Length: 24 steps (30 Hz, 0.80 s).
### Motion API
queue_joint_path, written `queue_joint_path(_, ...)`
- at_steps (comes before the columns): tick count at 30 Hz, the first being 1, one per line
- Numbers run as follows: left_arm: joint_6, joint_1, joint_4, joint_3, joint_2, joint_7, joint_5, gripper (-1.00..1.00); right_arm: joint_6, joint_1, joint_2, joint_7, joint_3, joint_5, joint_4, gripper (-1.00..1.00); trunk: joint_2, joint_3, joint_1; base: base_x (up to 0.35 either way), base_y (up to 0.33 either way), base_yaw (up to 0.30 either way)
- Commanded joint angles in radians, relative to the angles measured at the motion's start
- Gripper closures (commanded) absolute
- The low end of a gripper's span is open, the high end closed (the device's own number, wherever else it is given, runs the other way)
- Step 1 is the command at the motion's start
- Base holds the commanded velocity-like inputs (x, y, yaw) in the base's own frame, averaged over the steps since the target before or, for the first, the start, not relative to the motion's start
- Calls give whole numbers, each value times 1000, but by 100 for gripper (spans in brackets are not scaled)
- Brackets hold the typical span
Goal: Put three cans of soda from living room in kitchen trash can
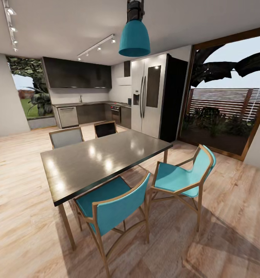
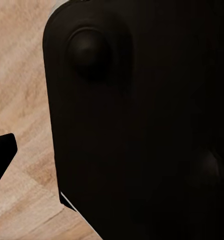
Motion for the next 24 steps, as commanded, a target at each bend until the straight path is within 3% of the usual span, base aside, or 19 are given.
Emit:
queue_joint_path(1, 0, 0, 0, 0, -2, -1, 0, -100, 0, 0, 0, 0, 0, 0, 0, -100, 0, 0, 0, 0, 0, 0)
queue_joint_path(15, -3, 0, 0, 4, -7, -8, 0, -100, -1, 0, 0, -3, -3, -2, 0, -100, 0, 0, 0, 0, 0, 0)
queue_joint_path(16, -46, 0, 1, 6, -7, -9, 1, -100, -1, 0, 0, -2, -1, -1, 0, -100, 0, 0, 0, 0, 0, 206)
queue_joint_path(24, -66, 1, 1, 7, -7, -9, 1, -100, -1, 0, 0, -2, 1, 0, 0, -100, 0, -3, 0, 0, 0, 243)
